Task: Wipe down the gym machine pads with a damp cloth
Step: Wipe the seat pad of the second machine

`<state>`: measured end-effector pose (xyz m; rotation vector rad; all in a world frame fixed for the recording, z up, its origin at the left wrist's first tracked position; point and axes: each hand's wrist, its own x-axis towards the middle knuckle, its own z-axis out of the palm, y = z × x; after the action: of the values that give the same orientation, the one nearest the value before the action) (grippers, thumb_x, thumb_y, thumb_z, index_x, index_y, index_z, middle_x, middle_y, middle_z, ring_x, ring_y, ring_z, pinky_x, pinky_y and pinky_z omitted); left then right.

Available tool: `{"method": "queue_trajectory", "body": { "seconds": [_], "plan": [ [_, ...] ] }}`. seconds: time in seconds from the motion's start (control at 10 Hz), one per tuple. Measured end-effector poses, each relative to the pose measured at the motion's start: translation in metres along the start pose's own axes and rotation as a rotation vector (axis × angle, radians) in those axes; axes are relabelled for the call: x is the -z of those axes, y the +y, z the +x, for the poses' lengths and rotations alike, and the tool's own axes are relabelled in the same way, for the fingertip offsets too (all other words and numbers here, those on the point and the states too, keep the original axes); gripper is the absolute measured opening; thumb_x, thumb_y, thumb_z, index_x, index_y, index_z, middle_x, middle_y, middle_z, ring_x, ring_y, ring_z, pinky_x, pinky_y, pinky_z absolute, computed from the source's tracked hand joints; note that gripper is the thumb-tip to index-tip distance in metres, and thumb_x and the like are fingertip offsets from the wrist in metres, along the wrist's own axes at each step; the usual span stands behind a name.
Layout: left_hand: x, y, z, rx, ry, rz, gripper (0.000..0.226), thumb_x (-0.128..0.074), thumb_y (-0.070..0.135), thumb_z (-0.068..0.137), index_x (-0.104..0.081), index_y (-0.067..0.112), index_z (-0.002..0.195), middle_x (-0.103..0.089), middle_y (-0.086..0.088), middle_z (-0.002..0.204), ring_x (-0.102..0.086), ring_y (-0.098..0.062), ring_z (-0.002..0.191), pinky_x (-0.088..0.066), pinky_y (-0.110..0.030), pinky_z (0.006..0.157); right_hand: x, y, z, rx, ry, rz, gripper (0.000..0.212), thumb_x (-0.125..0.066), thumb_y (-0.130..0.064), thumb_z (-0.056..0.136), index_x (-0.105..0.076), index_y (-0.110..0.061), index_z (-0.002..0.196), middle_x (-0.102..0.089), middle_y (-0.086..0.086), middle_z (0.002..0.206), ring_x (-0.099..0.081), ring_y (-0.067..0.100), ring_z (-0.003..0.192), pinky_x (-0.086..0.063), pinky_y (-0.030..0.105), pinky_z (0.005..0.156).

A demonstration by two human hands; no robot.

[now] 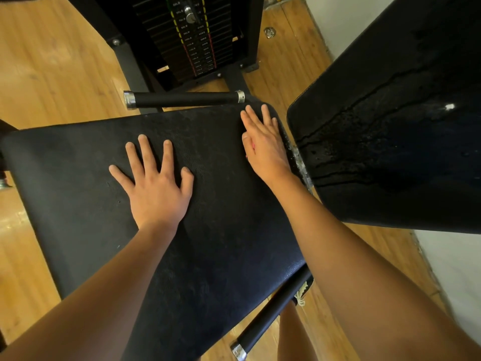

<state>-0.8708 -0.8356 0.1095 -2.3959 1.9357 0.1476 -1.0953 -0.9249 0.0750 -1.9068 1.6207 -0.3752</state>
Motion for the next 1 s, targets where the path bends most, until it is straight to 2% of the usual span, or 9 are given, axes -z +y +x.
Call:
{"method": "queue_trajectory", "body": {
  "seconds": [0.2,0.4,0.7,0.9,1.0],
  "plan": [
    [-0.002,-0.002,0.000,-0.003,0.011,0.004,0.064,-0.031,0.052,0.103,-0.027,0.024,0.161,-0.010,-0.016,0.170,-0.004,-0.038,0.156,-0.004,-0.072,0.119,-0.002,0.002,-0.035,-0.014,0.009,0.046,0.050,-0.036,-0.019,0.111,-0.030,-0.013,0.160,-0.024,0.002,0.168,-0.002,0.025,0.159,-0.006,0.042,0.130],
    [0.001,-0.001,-0.001,-0.002,0.000,-0.009,0.064,-0.031,0.052,0.103,-0.026,0.024,0.161,-0.009,-0.016,0.170,-0.003,-0.038,0.157,-0.003,-0.072,0.119,-0.003,0.013,-0.098,-0.031,0.000,0.026,0.050,-0.038,-0.019,0.111,-0.030,-0.013,0.160,-0.023,-0.001,0.168,0.001,0.020,0.158,-0.013,0.046,0.129],
    [0.000,0.001,0.000,-0.004,0.005,-0.008,0.064,-0.031,0.052,0.103,-0.026,0.024,0.161,-0.010,-0.016,0.170,-0.004,-0.038,0.157,-0.003,-0.072,0.119,0.001,0.008,-0.036,-0.016,-0.026,-0.009,0.052,-0.035,-0.021,0.111,-0.025,-0.015,0.161,-0.017,-0.001,0.170,0.004,0.022,0.158,-0.002,0.040,0.129],
    [0.000,-0.001,-0.001,-0.005,0.003,-0.003,0.065,-0.030,0.052,0.103,-0.026,0.024,0.161,-0.010,-0.016,0.170,-0.004,-0.038,0.157,-0.003,-0.072,0.119,0.000,0.008,-0.060,-0.020,-0.021,0.007,0.050,-0.035,-0.020,0.111,-0.029,-0.015,0.161,-0.022,-0.002,0.169,0.000,0.021,0.158,-0.010,0.042,0.129],
    [0.001,-0.001,0.001,-0.009,0.009,-0.013,0.064,-0.031,0.052,0.103,-0.026,0.024,0.161,-0.010,-0.016,0.170,-0.004,-0.039,0.156,-0.003,-0.072,0.119,0.001,0.014,-0.092,-0.032,-0.019,0.017,0.050,-0.037,-0.020,0.111,-0.031,-0.014,0.160,-0.025,-0.002,0.168,0.001,0.018,0.158,-0.019,0.048,0.128]
  ]
}}
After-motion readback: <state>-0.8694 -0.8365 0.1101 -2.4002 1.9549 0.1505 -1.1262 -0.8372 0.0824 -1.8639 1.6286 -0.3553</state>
